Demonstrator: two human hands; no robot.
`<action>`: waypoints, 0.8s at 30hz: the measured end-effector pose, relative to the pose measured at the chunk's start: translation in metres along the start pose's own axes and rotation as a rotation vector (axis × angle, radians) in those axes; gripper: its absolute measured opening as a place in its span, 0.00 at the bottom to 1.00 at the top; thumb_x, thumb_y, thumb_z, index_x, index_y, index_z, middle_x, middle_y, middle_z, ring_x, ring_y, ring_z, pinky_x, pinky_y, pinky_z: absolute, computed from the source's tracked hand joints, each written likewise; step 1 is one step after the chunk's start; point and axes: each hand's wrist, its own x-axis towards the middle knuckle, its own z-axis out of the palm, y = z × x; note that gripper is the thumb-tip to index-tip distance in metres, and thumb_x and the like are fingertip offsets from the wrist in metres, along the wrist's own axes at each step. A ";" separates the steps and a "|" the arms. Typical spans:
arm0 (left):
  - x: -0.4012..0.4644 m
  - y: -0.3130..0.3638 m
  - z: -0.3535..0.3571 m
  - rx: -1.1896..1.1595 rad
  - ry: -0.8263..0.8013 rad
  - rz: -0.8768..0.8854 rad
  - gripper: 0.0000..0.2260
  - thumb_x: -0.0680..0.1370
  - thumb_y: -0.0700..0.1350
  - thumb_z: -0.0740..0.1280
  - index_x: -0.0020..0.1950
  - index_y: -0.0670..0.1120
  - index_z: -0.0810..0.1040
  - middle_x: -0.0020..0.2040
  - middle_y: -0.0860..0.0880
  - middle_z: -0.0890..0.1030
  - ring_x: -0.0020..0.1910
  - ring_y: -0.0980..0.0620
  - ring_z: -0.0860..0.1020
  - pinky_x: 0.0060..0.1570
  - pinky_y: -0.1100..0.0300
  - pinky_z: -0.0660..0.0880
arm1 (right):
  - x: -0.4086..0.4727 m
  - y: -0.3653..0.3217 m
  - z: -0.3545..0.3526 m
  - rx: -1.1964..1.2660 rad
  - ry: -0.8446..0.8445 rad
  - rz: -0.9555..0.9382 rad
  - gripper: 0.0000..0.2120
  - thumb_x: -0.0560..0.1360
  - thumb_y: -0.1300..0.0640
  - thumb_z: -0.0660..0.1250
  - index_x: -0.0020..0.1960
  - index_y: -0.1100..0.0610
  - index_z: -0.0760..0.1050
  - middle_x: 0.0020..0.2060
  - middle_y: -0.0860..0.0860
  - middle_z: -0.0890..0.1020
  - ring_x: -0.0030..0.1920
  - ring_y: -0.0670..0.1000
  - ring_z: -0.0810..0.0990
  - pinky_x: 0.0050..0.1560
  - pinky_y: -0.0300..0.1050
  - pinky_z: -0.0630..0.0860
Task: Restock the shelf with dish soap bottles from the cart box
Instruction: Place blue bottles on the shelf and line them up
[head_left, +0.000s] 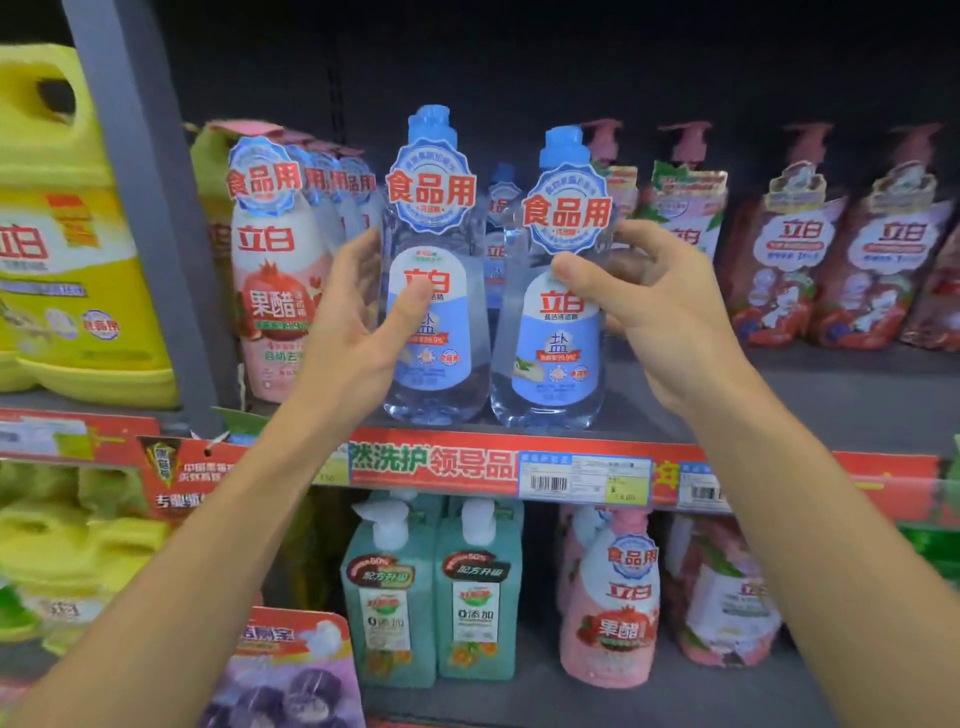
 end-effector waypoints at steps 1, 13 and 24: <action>0.000 -0.003 -0.001 0.000 0.003 -0.005 0.34 0.75 0.56 0.68 0.76 0.43 0.61 0.70 0.45 0.73 0.69 0.50 0.72 0.68 0.45 0.71 | -0.003 0.000 -0.001 0.004 0.001 -0.001 0.23 0.71 0.57 0.77 0.62 0.54 0.73 0.50 0.55 0.86 0.51 0.53 0.86 0.47 0.44 0.80; -0.012 0.002 0.003 0.084 0.019 -0.073 0.30 0.80 0.52 0.65 0.78 0.42 0.58 0.74 0.47 0.69 0.72 0.52 0.70 0.70 0.46 0.68 | -0.013 0.008 0.006 -0.091 -0.003 -0.077 0.17 0.72 0.51 0.76 0.54 0.49 0.70 0.54 0.43 0.83 0.52 0.37 0.82 0.54 0.38 0.79; -0.046 0.025 0.019 0.871 0.178 -0.040 0.42 0.73 0.61 0.70 0.79 0.45 0.55 0.72 0.47 0.66 0.71 0.48 0.64 0.68 0.51 0.67 | -0.050 0.010 0.009 -0.586 -0.053 -0.112 0.44 0.68 0.48 0.80 0.76 0.53 0.59 0.67 0.48 0.74 0.66 0.50 0.74 0.58 0.42 0.71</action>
